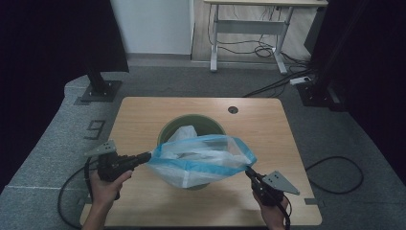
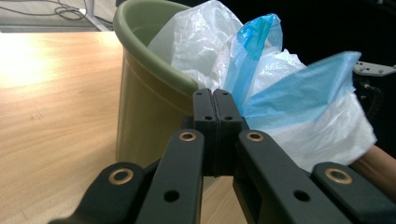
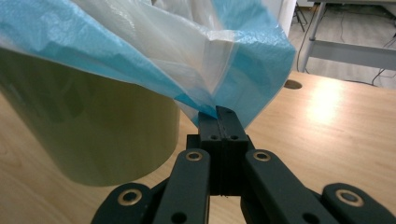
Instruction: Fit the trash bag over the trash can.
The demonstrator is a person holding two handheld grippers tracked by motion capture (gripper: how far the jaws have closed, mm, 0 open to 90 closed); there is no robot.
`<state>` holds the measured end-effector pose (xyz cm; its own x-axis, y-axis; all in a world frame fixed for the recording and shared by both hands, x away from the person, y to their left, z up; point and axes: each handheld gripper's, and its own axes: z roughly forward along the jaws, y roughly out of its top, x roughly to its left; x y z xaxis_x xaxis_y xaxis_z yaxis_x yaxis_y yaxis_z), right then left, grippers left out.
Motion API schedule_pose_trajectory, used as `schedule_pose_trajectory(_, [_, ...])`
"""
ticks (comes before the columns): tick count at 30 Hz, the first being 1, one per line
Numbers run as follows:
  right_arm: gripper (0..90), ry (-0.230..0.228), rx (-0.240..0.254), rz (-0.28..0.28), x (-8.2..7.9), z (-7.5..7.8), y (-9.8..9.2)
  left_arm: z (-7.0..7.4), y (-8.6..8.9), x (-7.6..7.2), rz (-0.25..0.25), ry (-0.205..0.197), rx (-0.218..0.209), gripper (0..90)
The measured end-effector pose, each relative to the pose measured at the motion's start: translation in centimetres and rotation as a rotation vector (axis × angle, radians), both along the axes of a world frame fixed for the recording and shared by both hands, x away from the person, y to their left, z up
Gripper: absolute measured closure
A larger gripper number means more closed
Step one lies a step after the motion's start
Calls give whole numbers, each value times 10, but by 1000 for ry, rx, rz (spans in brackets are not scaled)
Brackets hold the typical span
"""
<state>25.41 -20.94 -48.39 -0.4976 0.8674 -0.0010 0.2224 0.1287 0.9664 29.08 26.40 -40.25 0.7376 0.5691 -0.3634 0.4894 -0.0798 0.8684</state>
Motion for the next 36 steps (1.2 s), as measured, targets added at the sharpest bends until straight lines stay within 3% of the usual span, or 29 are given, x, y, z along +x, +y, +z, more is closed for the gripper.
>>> schedule_pose_trajectory(5, [891,11,-5,9,-5,-6,-2,-10,9,-4,11,25,4,897])
schedule_pose_trajectory(14, [891,19,-34,4,5,-7,1,-27,10,8,46,57,27,897])
schedule_pose_trajectory(16, [891,29,-50,4,9,-10,3,-32,7,8,44,62,56,897])
schedule_pose_trajectory(19, [891,47,-49,7,13,-17,6,-36,7,8,57,71,63,897])
schedule_pose_trajectory(23, [891,56,-48,8,16,-20,9,-38,9,12,78,85,61,896])
schedule_pose_trajectory(30, [890,52,-34,-20,23,-16,12,-30,6,13,87,60,55,896])
schedule_pose_trajectory(32, [890,45,-29,-23,23,-14,12,-27,10,8,80,34,29,835])
schedule_pose_trajectory(36, [890,36,-30,-22,20,-10,8,-15,25,-5,78,-12,-23,567])
